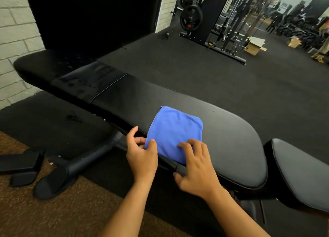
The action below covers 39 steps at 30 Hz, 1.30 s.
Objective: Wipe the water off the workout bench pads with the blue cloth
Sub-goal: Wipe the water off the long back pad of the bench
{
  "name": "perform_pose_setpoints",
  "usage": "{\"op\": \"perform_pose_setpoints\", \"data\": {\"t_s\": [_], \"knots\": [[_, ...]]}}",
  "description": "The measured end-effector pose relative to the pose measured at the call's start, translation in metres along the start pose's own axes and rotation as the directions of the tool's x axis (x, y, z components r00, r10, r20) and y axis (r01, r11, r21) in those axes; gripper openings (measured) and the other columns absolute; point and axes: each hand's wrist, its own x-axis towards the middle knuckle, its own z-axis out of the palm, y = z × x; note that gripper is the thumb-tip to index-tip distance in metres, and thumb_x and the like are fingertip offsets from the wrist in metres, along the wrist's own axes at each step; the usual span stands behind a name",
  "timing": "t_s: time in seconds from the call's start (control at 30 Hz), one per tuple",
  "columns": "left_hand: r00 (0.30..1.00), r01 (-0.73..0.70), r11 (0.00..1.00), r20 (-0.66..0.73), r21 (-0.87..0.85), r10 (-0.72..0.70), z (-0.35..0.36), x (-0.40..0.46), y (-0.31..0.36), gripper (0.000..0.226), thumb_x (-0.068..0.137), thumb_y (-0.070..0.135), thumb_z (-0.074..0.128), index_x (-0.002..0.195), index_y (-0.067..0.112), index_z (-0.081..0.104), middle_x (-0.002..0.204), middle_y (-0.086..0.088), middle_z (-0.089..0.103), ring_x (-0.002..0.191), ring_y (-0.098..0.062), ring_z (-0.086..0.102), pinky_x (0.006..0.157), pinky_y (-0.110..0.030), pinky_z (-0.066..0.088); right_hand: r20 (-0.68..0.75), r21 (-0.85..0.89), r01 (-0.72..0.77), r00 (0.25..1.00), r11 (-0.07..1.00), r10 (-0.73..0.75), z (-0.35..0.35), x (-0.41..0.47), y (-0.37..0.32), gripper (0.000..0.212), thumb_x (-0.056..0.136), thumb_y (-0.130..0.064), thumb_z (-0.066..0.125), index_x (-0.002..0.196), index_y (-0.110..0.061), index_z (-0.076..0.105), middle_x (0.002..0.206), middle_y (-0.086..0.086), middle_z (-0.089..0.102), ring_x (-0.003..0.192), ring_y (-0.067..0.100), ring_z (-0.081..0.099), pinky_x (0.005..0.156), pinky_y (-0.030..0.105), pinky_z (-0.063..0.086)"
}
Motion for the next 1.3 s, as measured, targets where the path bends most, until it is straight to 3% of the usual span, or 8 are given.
{"op": "perform_pose_setpoints", "data": {"t_s": [0.13,0.33,0.5,0.7,0.83,1.0,1.17,1.3], "knots": [[0.992,-0.106,0.989,0.052,-0.105,0.112,0.0,-0.005,0.018,0.053,0.083,-0.009,0.059,0.123,0.027,0.063,0.109,0.009,0.066,0.068,0.002,0.063,0.058,-0.02,0.051,-0.102,0.027,0.002,0.995,1.0,0.001,-0.002,0.001,0.009,0.046,0.069,-0.014,0.07,0.115,-0.017,0.061,0.114,-0.002,0.056,0.099,0.026,0.054,0.087,0.038,0.05],[0.919,-0.203,0.957,0.297,-0.208,0.259,0.006,0.005,0.036,0.045,0.073,-0.007,0.047,0.101,0.017,0.073,0.105,-0.001,0.075,0.096,-0.014,0.071,0.081,-0.026,0.056,-0.196,0.063,-0.005,0.981,0.998,0.017,-0.011,0.013,0.003,0.012,0.084,-0.011,0.066,0.095,-0.014,0.071,0.093,-0.004,0.059,0.081,0.022,0.059,0.06,0.036,0.051],[0.789,-0.541,0.841,0.363,0.026,0.496,0.007,0.014,0.042,0.038,0.082,-0.011,0.061,0.109,0.013,0.073,0.108,0.005,0.066,0.1,-0.007,0.067,0.086,-0.021,0.054,-0.282,0.187,-0.073,0.951,0.98,0.125,-0.03,0.021,0.007,0.015,0.092,-0.009,0.062,0.101,-0.011,0.074,0.094,-0.003,0.061,0.077,0.02,0.06,0.067,0.027,0.045],[0.692,-0.714,0.669,0.352,0.204,0.631,-0.002,0.02,0.08,0.013,0.09,0.013,0.07,0.096,0.024,0.074,0.098,0.014,0.069,0.095,-0.007,0.057,0.084,-0.03,0.049,-0.346,0.311,-0.049,0.924,0.949,0.161,-0.086,0.034,0.0,0.014,0.091,-0.011,0.065,0.096,-0.019,0.075,0.084,-0.009,0.068,0.079,0.01,0.063,0.073,0.016,0.043],[0.752,-0.567,0.821,0.365,-0.065,0.548,-0.002,0.018,0.117,0.014,0.092,0.007,0.068,0.097,0.019,0.072,0.095,0.009,0.073,0.091,-0.008,0.068,0.081,-0.02,0.052,-0.349,0.512,-0.027,0.906,0.858,0.237,-0.131,0.037,-0.016,0.016,0.09,-0.008,0.069,0.089,-0.023,0.074,0.079,-0.023,0.07,0.076,-0.008,0.063,0.07,0.006,0.042],[0.783,-0.392,0.916,0.492,-0.085,0.381,0.012,0.035,0.118,0.02,0.092,0.005,0.069,0.107,0.019,0.072,0.1,-0.002,0.077,0.088,-0.008,0.07,0.078,-0.024,0.055,-0.187,0.578,-0.155,0.931,0.801,0.315,-0.138,0.046,0.008,0.009,0.091,-0.01,0.07,0.09,-0.015,0.076,0.081,-0.006,0.072,0.067,-0.004,0.06,0.062,0.011,0.045],[0.814,-0.331,0.927,0.551,0.176,0.186,0.048,0.053,0.078,0.026,0.094,0.01,0.065,0.116,0.024,0.067,0.105,0.001,0.073,0.095,-0.011,0.07,0.094,-0.032,0.056,-0.117,0.271,-0.442,0.867,0.855,0.485,-0.086,0.055,0.049,0.024,0.091,-0.028,0.069,0.111,-0.015,0.069,0.111,0.005,0.064,0.097,0.019,0.064,0.08,0.027,0.045],[0.856,-0.268,0.942,0.498,0.203,0.137,0.052,0.061,0.059,0.025,0.097,0.021,0.063,0.122,0.023,0.067,0.107,0.013,0.069,0.1,0.004,0.065,0.09,-0.018,0.053,-0.196,0.066,-0.214,0.955,0.975,0.223,-0.042,0.038,0.011,0.056,0.087,-0.057,0.054,0.125,-0.017,0.062,0.133,0.008,0.054,0.123,0.031,0.052,0.098,0.049,0.046]]}}
